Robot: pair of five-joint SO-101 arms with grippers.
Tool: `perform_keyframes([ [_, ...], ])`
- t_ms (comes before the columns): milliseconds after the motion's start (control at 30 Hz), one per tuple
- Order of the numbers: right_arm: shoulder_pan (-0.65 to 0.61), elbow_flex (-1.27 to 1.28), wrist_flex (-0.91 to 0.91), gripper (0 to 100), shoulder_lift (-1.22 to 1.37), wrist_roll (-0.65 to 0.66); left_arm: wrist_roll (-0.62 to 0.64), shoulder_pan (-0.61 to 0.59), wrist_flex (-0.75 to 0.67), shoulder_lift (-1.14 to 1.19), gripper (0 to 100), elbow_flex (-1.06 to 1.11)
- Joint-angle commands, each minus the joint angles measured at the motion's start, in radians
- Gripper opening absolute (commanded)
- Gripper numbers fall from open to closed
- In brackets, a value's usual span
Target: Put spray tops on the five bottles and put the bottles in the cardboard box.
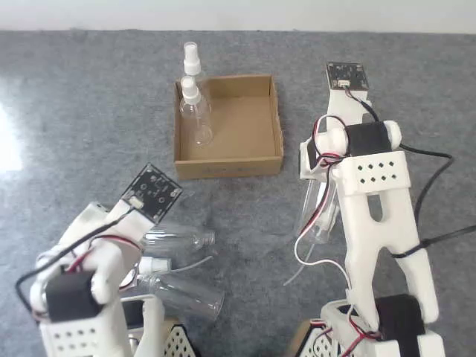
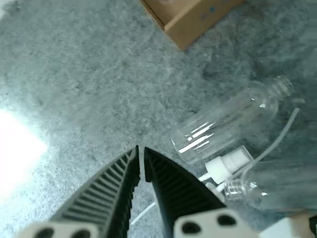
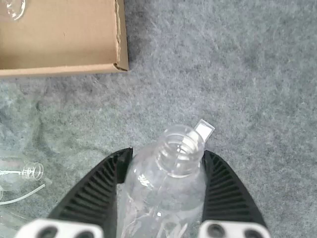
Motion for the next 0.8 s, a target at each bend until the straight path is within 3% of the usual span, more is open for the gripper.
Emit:
perform_keyframes([
  [0,0.036,-0.009,-0.025,10.2,-0.042,0.003,-0.029,0.052,0.034,0.066,1,-0.036],
  [300,0.076,-0.009,-0.044,10.2,-0.042,0.003,-0.209,0.109,0.063,0.069,5,0.110],
  [600,0.076,-0.009,-0.044,10.2,-0.042,0.003,-0.218,0.112,0.046,0.077,8,0.134],
  [767,0.076,-0.009,-0.044,10.2,-0.042,0.003,-0.232,0.112,0.049,0.269,8,0.096],
])
